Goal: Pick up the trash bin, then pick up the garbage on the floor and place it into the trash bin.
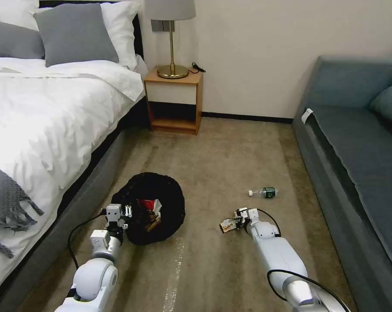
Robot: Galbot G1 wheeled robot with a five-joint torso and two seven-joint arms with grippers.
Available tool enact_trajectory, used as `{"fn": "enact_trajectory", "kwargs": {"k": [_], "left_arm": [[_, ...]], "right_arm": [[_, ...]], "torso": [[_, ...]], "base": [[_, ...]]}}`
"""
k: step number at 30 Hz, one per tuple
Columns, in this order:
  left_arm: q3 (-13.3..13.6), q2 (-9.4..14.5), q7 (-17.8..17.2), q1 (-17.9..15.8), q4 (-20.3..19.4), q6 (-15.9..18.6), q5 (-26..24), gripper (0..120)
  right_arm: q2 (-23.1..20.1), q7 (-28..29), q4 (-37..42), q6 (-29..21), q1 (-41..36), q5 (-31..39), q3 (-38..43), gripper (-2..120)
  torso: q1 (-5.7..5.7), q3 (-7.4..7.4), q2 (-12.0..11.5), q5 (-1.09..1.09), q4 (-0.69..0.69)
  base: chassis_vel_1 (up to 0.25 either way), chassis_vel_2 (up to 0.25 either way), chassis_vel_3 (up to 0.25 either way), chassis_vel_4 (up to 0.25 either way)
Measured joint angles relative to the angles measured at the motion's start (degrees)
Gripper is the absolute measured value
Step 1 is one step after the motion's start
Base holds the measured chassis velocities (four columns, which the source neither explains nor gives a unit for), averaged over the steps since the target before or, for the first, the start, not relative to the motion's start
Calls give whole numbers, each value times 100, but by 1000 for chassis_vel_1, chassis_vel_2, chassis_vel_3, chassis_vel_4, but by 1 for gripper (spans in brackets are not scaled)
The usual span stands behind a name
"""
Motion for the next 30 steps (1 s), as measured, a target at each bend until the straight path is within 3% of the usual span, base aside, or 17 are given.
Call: {"fn": "enact_trajectory", "kwargs": {"k": [21,30], "left_arm": [[30,-57,-19,65,-86,5,80,5],[89,-47,-32,6,-44,28,70,5]], "right_arm": [[-263,-11,1757,-335,-552,815,-315,0],[-424,10,3462,-721,-1233,1432,-620,0]], "torso": [[0,-1,1,0,1],[0,-1,1,0,1]], "base": [[0,0,0,0],[0,0,0,0]]}}
